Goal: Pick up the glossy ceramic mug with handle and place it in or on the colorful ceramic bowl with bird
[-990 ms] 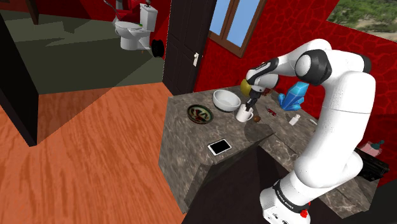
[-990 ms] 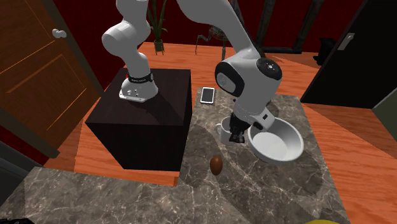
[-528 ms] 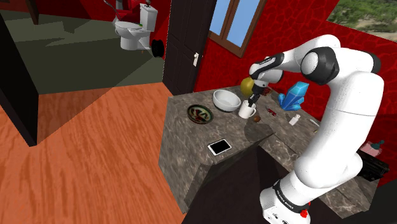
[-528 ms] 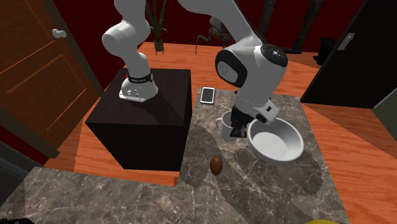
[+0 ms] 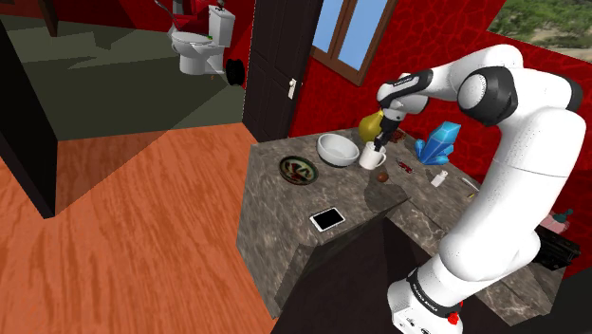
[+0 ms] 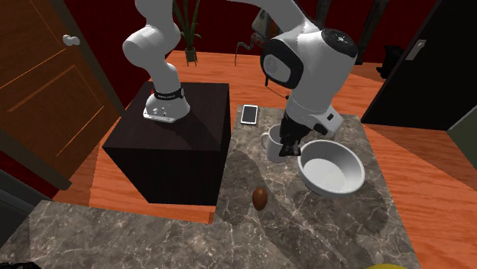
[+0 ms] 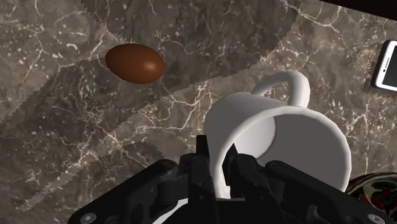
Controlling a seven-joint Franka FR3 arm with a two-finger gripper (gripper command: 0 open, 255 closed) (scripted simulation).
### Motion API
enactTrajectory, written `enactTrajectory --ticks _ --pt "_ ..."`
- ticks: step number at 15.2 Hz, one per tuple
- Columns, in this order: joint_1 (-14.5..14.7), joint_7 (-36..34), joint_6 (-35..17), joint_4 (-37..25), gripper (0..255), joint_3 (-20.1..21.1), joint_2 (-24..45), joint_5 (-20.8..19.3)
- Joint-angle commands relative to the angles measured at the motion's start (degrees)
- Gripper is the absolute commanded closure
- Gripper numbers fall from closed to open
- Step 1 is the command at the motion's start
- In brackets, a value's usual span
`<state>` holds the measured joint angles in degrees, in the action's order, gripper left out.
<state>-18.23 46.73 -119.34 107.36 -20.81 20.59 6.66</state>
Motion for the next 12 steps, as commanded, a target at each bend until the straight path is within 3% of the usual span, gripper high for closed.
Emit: enactTrajectory --ticks 1,3,12 --pt "0.1 -0.2 1.2 -0.4 255 -0.2 -0.9 -0.4" --pt "0.2 -0.3 1.9 -0.7 255 -0.2 -1.3 -0.5" --pt "7.9 -11.9 2.4 1.0 255 3.5 -3.9 -1.1"
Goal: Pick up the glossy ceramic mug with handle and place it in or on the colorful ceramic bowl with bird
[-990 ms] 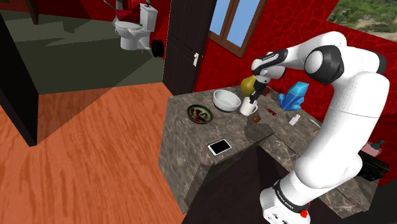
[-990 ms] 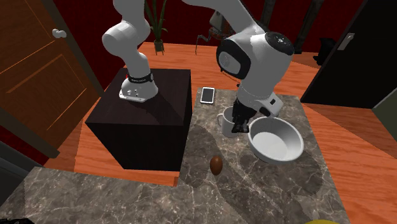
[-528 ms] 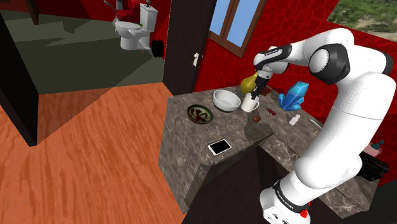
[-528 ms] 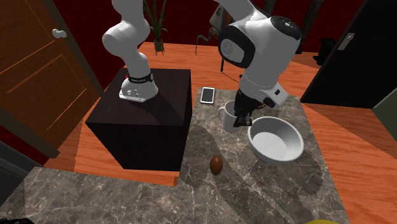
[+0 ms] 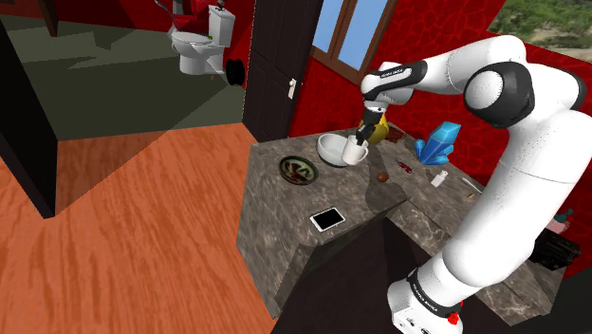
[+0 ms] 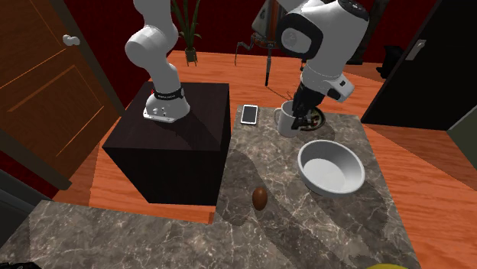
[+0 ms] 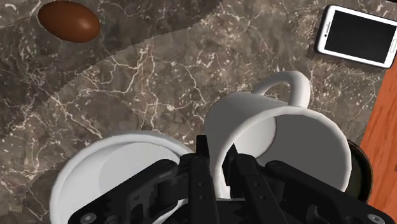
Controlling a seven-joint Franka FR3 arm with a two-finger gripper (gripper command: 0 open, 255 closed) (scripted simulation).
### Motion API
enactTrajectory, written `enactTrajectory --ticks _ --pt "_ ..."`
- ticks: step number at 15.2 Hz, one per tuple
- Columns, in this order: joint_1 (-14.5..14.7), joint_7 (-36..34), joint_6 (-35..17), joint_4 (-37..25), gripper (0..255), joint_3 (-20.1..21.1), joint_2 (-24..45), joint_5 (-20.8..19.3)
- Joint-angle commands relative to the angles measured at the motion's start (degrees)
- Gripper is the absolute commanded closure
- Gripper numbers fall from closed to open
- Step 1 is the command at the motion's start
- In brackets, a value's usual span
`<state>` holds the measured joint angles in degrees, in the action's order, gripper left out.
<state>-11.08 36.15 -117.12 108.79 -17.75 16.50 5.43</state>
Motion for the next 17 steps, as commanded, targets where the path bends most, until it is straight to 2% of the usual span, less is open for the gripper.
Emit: enactTrajectory --ticks 1,8,14,17 --pt "1.6 -2.6 0.3 -0.6 255 1.0 0.2 0.1" --pt "6.9 -11.1 1.9 -3.6 255 4.2 1.3 0.5" --pt "11.6 -18.8 4.4 -9.7 255 7.1 4.6 1.1" --pt "11.6 -18.6 2.4 -8.6 255 7.2 5.5 1.4"
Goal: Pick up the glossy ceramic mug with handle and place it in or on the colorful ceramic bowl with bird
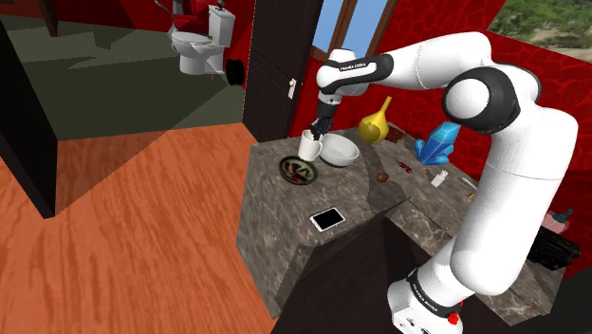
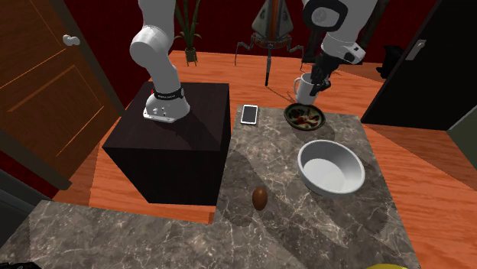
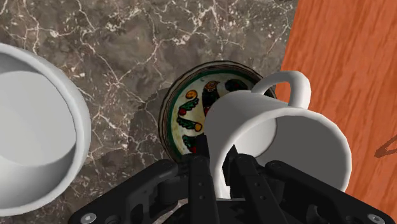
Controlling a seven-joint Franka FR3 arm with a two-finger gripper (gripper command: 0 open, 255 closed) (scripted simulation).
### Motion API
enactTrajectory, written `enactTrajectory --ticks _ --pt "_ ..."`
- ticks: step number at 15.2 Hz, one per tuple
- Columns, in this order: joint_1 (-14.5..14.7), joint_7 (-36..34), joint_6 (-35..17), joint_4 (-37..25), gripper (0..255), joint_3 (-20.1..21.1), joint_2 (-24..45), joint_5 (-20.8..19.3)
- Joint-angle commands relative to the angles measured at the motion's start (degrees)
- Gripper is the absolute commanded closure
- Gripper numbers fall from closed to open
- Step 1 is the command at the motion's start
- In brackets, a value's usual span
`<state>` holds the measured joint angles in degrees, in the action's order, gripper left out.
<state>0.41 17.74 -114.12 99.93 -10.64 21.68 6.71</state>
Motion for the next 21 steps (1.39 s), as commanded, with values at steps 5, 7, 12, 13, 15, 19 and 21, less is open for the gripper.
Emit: enactTrajectory --ticks 5,7,12,13,15,19,21 --pt "0.0 0.2 -3.7 1.6 255 0.3 2.1 0.6" --pt "0.0 0.4 -5.0 2.1 255 0.4 2.9 0.8" --pt "-0.2 0.8 -8.0 3.1 255 0.6 5.0 1.3" --pt "-0.2 0.9 -8.5 3.2 255 0.7 5.4 1.4" --pt "-0.3 1.0 -9.6 3.5 255 0.8 6.2 1.6" --pt "-0.3 1.0 -9.6 3.5 255 0.8 6.2 1.6" --pt "-0.3 1.0 -9.6 3.5 255 0.8 6.2 1.6"
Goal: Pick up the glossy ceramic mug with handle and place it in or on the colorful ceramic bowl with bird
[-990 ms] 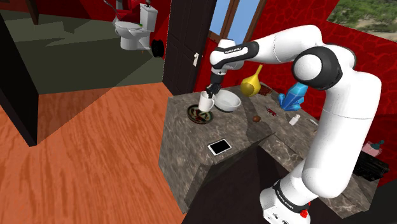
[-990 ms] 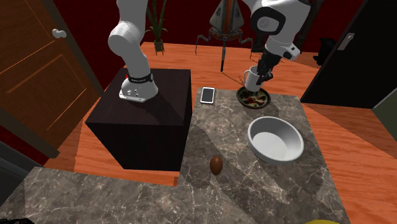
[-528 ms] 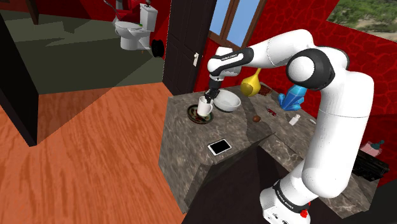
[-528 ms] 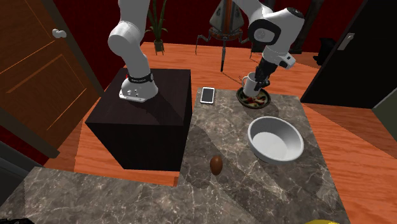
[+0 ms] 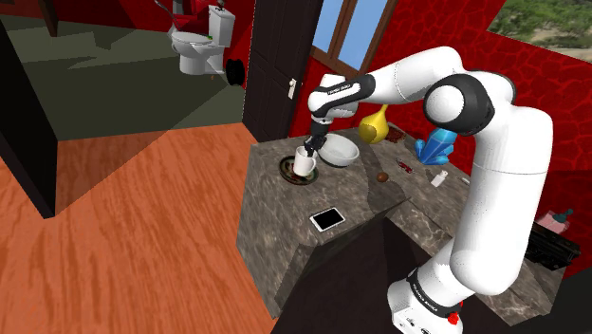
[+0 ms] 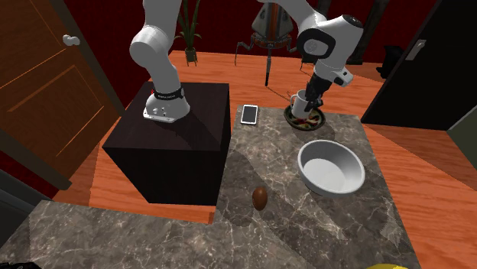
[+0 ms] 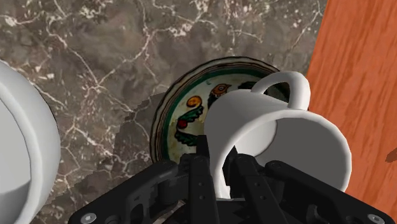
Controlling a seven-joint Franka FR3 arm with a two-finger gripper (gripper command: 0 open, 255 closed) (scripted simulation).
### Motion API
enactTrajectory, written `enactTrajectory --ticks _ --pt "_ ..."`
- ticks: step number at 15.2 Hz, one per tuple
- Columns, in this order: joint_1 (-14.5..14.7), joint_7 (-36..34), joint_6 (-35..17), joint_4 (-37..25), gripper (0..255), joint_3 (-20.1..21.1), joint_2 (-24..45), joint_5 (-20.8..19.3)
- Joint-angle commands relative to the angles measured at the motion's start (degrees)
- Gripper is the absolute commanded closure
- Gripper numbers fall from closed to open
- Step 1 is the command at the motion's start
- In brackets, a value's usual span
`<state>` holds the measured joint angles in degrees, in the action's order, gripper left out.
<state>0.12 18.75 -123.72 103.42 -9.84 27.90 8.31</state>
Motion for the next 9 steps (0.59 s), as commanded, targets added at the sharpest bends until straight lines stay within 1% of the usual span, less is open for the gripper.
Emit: enactTrajectory --ticks 1,2,3,8,9 --pt "0.0 0.0 0.0 0.0 255 0.0 0.0 0.0" --pt "0.0 0.0 0.0 0.0 255 0.0 0.0 0.0" --pt "0.0 0.0 0.0 0.0 0 0.0 0.0 0.0" --pt "0.0 0.0 0.0 0.0 0 0.0 0.0 0.0" --pt "0.0 -0.2 1.6 -0.8 0 -0.1 -0.9 -0.3"
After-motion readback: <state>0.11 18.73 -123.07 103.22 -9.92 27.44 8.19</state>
